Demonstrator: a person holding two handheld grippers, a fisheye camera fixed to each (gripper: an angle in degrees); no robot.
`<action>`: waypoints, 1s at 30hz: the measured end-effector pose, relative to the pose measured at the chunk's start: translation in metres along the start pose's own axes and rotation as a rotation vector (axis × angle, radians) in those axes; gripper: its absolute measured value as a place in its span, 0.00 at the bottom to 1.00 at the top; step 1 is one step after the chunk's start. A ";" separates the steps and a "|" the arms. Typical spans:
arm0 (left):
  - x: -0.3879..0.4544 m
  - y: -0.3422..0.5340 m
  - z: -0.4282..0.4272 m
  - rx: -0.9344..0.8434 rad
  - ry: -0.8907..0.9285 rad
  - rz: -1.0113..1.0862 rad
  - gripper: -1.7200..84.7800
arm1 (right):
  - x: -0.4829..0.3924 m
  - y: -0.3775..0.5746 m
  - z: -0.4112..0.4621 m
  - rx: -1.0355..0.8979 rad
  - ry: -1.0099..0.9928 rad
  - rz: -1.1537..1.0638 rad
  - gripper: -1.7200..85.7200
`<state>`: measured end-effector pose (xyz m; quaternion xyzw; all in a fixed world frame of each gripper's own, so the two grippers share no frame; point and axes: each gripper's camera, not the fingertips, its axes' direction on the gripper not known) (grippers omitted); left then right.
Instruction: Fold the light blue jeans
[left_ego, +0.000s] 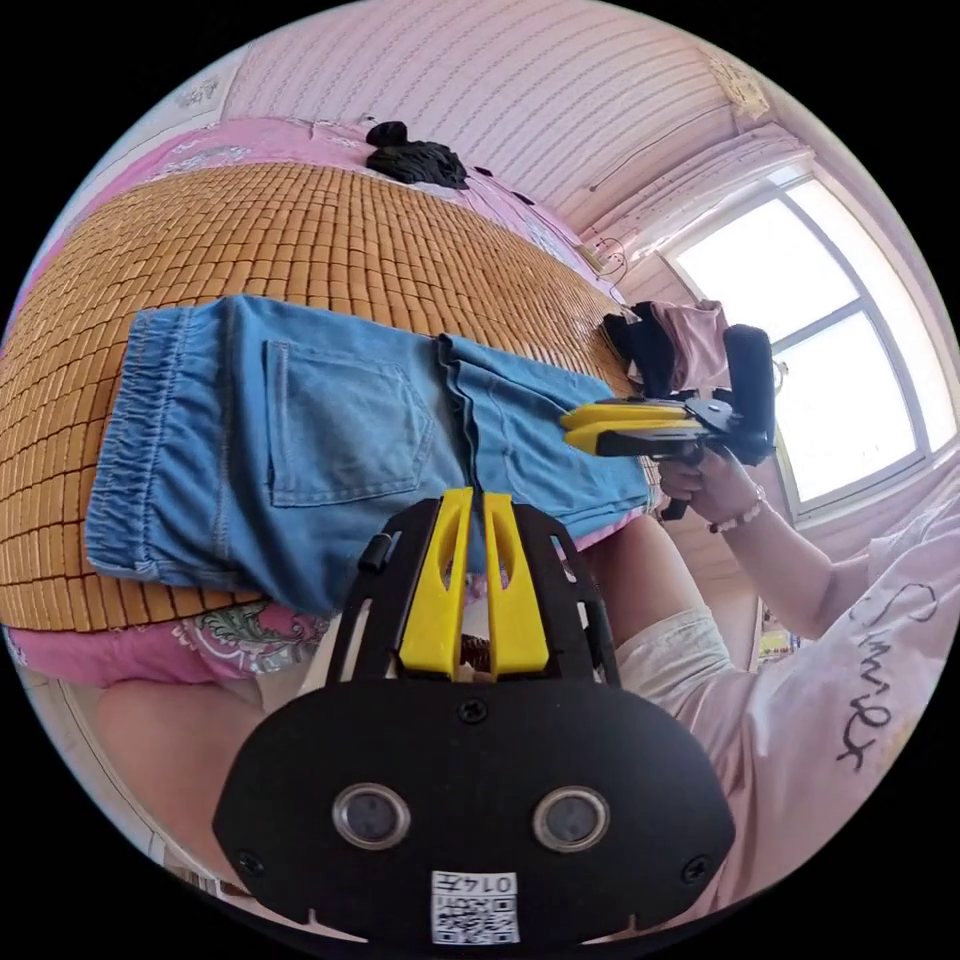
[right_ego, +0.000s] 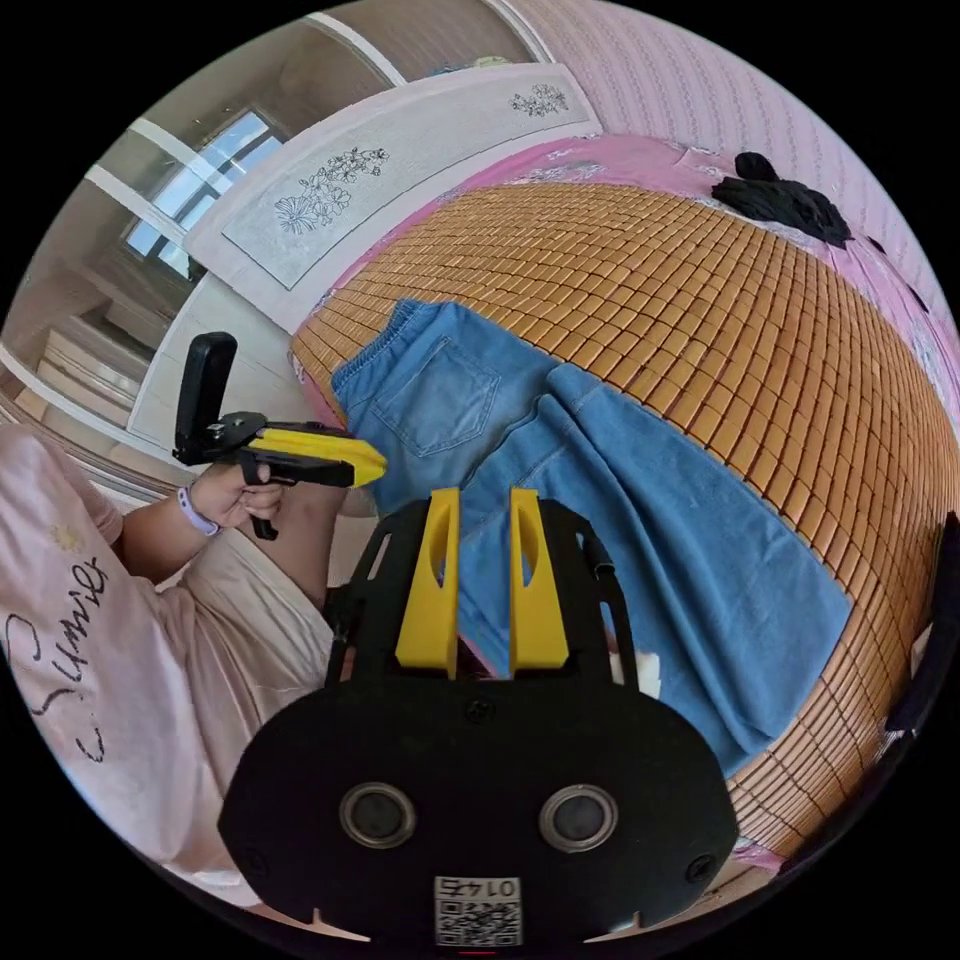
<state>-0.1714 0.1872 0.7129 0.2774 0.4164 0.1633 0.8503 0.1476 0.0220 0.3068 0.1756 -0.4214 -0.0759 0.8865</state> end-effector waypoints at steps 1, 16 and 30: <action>0.011 -0.004 0.012 -0.024 -0.013 0.036 0.09 | 0.000 -0.005 0.004 -0.002 0.005 -0.001 0.11; 0.058 0.018 0.052 -0.180 -0.109 0.202 0.02 | -0.011 -0.050 0.070 -0.022 0.066 -0.001 0.12; 0.051 0.024 0.057 -0.176 -0.070 0.188 0.02 | -0.001 -0.116 0.128 -0.047 0.325 -0.048 0.04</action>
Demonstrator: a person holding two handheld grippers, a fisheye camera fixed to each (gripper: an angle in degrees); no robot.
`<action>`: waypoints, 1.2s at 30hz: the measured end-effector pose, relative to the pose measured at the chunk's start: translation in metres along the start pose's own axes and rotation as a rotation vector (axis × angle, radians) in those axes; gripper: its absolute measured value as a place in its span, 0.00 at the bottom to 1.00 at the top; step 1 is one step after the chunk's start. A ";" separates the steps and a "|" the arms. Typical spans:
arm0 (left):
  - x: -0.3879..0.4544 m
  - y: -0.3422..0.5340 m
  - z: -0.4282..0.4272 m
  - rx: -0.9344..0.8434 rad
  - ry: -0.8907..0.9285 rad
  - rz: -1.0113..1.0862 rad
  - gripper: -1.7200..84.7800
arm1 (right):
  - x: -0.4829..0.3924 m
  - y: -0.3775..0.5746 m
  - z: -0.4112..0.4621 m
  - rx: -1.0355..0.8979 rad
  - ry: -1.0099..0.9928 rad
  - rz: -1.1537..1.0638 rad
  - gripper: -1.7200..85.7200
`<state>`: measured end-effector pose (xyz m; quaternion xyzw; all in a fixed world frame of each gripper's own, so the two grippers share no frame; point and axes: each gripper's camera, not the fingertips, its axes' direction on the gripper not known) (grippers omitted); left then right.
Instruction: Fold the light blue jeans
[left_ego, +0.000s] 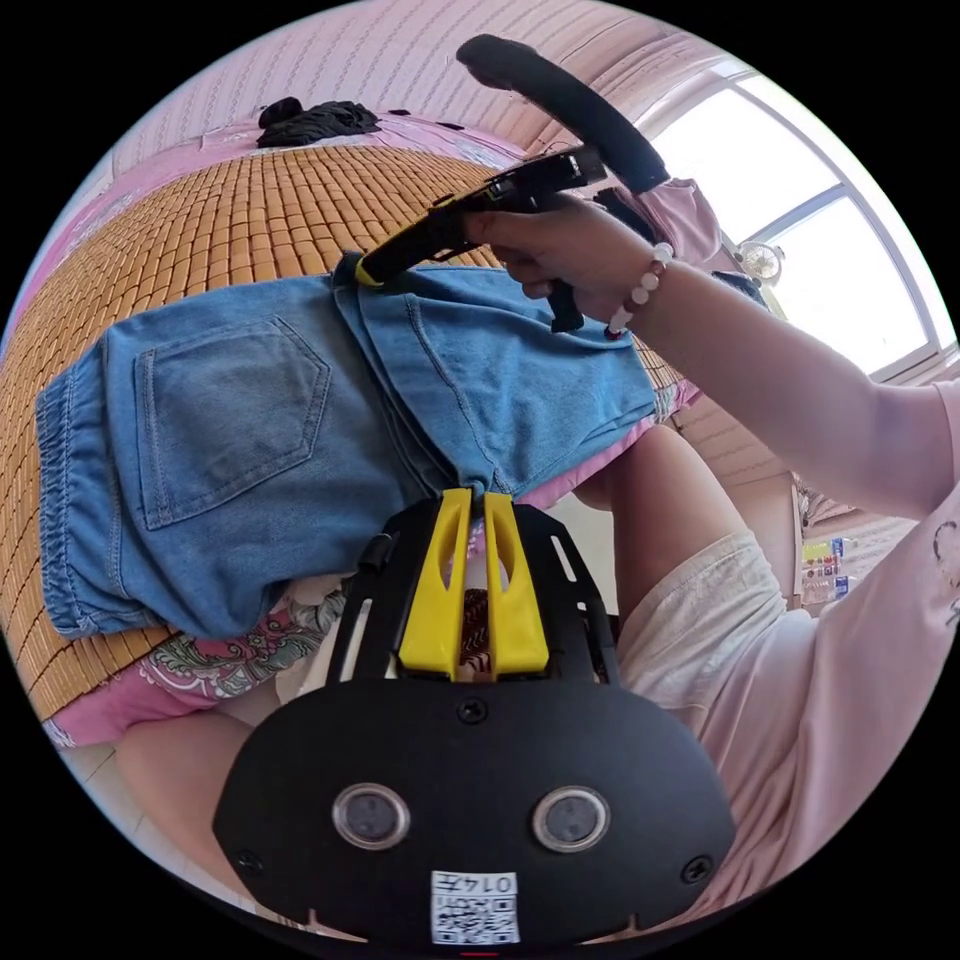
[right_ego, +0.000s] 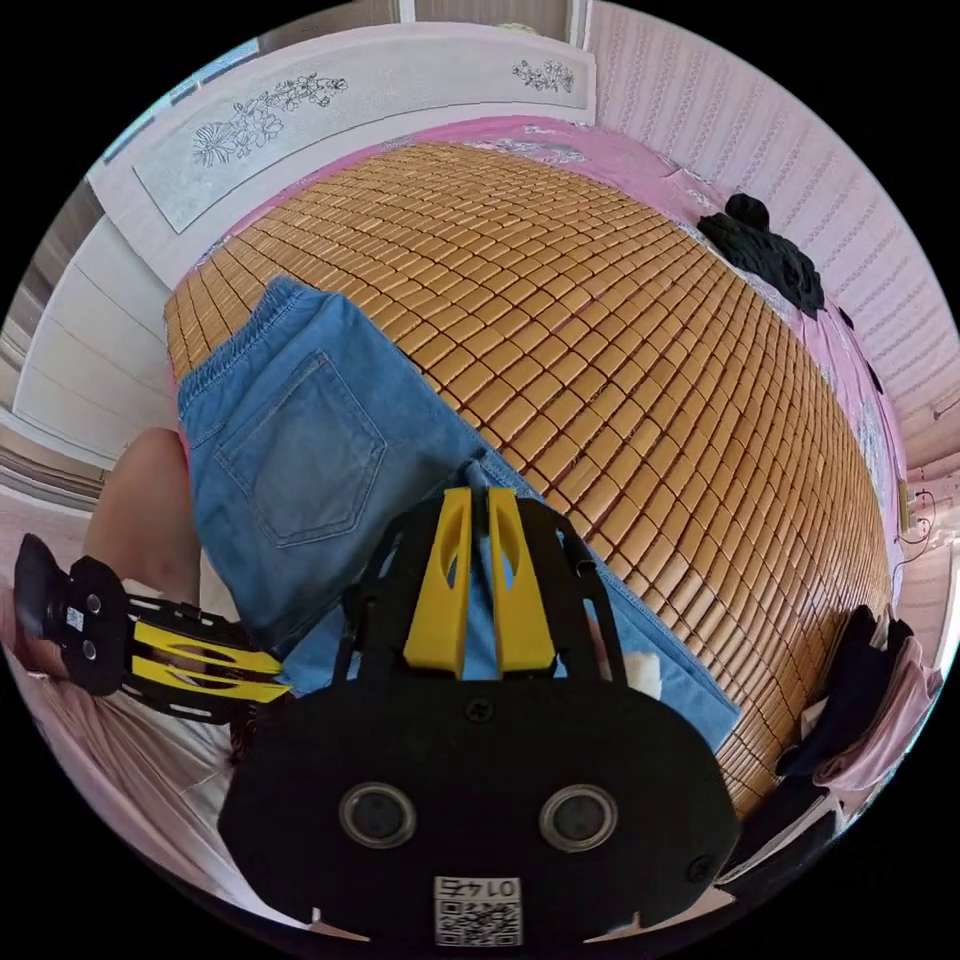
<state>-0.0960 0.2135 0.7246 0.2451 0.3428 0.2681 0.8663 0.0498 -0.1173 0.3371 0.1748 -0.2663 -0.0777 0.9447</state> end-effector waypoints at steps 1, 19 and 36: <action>0.000 0.001 -0.002 0.009 0.001 0.001 0.02 | 0.003 -0.001 -0.005 0.021 -0.008 0.011 0.04; -0.022 0.013 -0.020 0.016 0.063 -0.084 0.09 | 0.030 -0.045 0.058 -0.121 -0.074 -0.108 0.12; -0.020 -0.004 -0.037 0.058 -0.050 -0.021 0.17 | 0.058 0.020 -0.046 0.170 -0.159 -0.341 0.07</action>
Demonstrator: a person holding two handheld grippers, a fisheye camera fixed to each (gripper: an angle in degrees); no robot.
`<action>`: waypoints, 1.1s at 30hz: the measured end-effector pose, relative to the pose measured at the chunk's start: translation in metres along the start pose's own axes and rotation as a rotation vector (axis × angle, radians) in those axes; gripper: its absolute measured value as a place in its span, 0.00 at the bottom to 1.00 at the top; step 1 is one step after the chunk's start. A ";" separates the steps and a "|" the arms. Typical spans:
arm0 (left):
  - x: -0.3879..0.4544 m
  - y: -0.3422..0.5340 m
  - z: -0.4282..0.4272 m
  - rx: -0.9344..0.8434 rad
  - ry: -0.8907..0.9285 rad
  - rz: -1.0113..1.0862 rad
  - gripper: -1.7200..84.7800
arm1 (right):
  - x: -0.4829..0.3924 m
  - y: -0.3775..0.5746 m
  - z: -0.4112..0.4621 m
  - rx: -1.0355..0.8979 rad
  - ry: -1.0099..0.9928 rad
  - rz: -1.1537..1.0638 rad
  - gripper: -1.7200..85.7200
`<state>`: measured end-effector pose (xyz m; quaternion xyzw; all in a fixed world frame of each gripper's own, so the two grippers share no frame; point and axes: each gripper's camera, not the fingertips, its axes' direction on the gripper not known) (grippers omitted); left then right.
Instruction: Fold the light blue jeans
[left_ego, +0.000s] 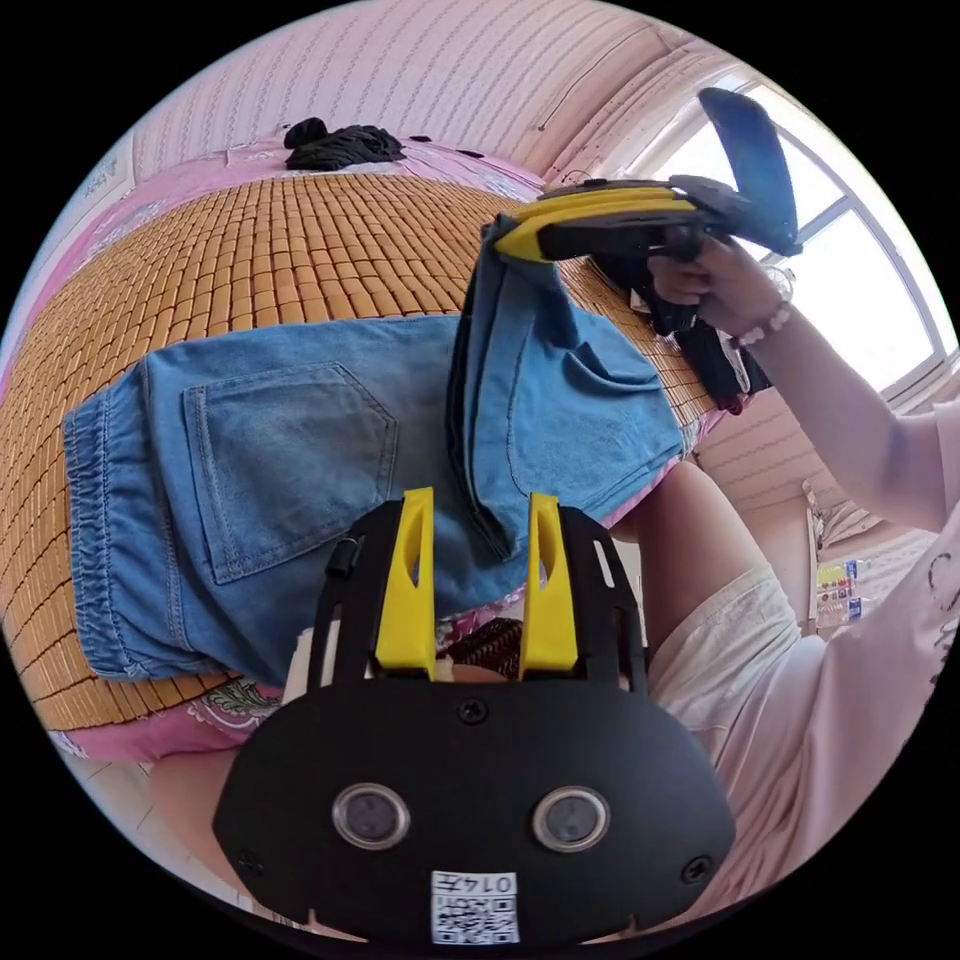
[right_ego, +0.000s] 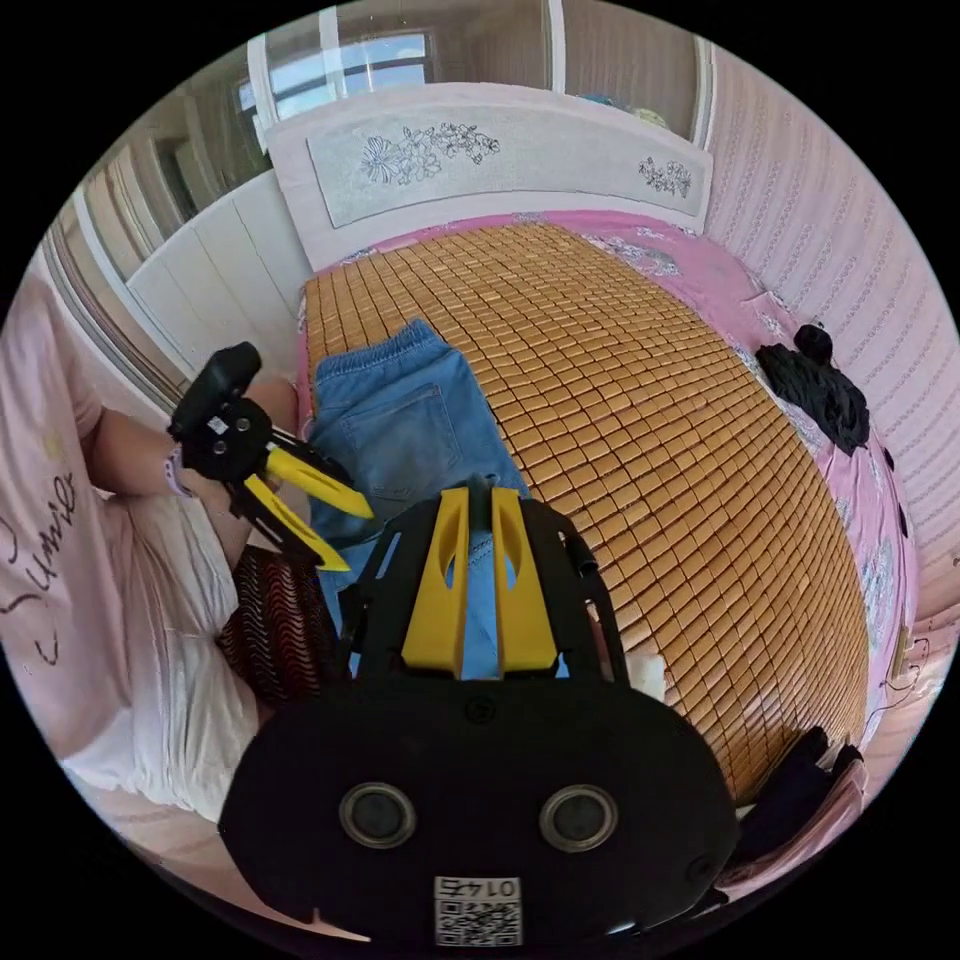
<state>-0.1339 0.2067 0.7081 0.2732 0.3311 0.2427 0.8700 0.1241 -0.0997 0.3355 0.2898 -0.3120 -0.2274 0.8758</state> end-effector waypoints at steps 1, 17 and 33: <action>0.000 -0.004 0.005 -0.023 0.012 0.010 0.17 | 0.000 0.004 -0.008 0.016 -0.011 0.001 0.07; -0.005 0.013 -0.157 0.103 0.168 0.005 0.03 | 0.036 -0.123 -0.041 0.182 -0.269 -0.085 0.07; -0.054 0.037 -0.122 0.069 -0.072 -0.242 0.09 | 0.073 -0.055 0.129 -0.265 0.090 0.281 0.12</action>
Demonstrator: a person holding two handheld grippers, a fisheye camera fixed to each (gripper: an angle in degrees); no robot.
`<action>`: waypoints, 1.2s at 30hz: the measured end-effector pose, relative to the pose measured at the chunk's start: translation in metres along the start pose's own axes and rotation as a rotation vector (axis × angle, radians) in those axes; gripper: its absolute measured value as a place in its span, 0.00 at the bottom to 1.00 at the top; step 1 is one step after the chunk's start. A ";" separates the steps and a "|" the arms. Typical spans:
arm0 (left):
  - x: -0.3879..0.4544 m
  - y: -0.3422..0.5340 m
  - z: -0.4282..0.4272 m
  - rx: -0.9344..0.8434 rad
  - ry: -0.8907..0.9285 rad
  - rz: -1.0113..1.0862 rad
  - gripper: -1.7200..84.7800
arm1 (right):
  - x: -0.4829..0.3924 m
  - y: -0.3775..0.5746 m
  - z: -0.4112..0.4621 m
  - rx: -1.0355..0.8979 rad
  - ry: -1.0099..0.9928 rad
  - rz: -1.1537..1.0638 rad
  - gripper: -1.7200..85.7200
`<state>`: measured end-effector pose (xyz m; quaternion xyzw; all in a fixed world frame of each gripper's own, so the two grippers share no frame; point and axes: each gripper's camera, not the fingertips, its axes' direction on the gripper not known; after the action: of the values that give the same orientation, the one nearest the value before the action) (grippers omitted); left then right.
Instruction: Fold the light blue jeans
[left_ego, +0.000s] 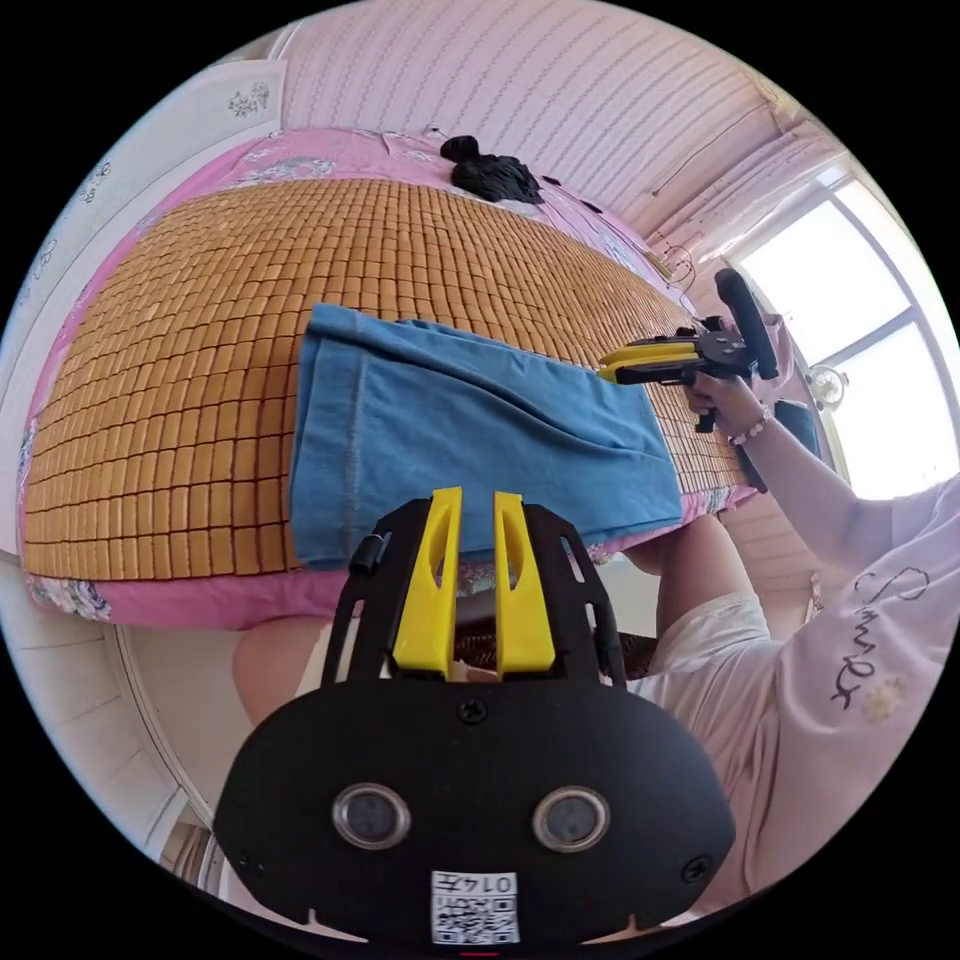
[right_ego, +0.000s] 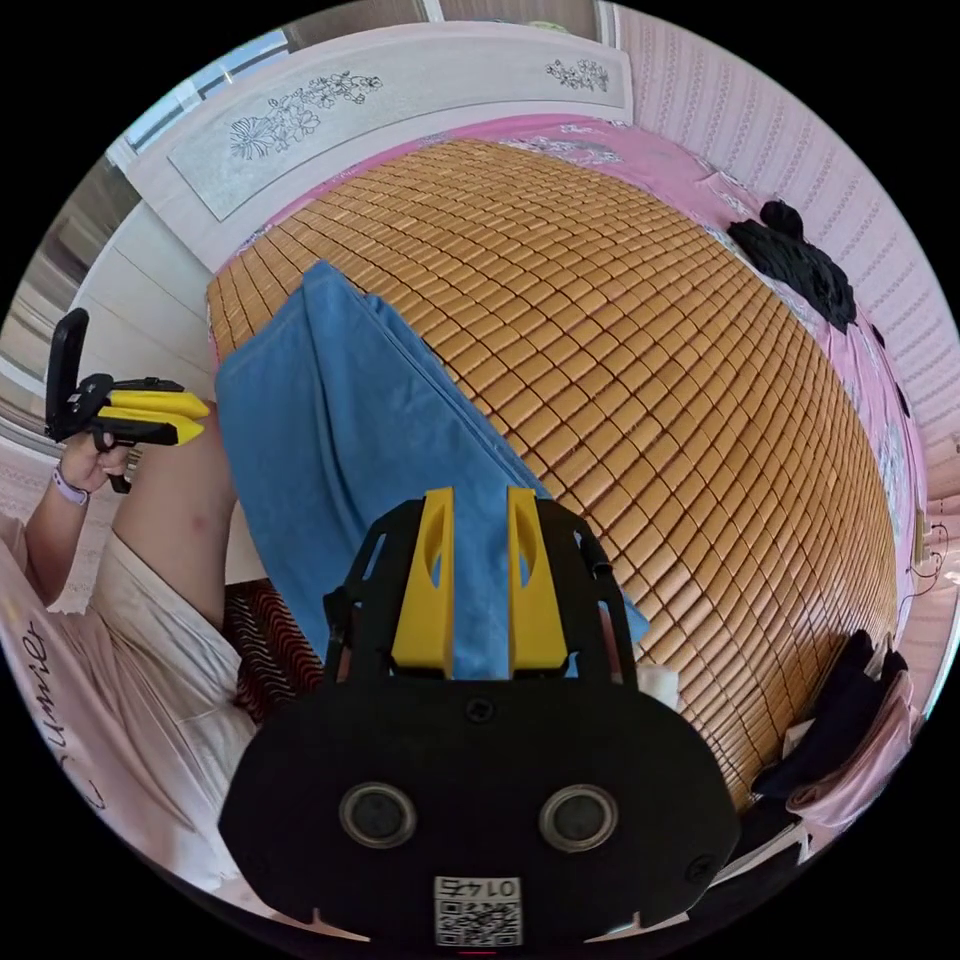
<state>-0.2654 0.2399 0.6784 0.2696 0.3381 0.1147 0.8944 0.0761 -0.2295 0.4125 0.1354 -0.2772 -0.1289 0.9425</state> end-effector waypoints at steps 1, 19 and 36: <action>0.011 -0.006 0.013 -0.012 0.000 0.027 0.09 | 0.001 0.001 0.003 -0.004 0.012 0.004 0.12; 0.055 -0.026 0.068 -0.197 -0.162 0.126 0.05 | 0.023 -0.044 0.031 0.044 0.008 -0.033 0.08; 0.027 -0.028 0.016 -0.151 -0.334 0.003 0.08 | 0.016 -0.062 0.029 0.123 0.007 -0.029 0.05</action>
<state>-0.2341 0.2210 0.6577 0.2174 0.1749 0.0945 0.9556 0.0626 -0.2976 0.4234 0.1974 -0.2794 -0.1248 0.9313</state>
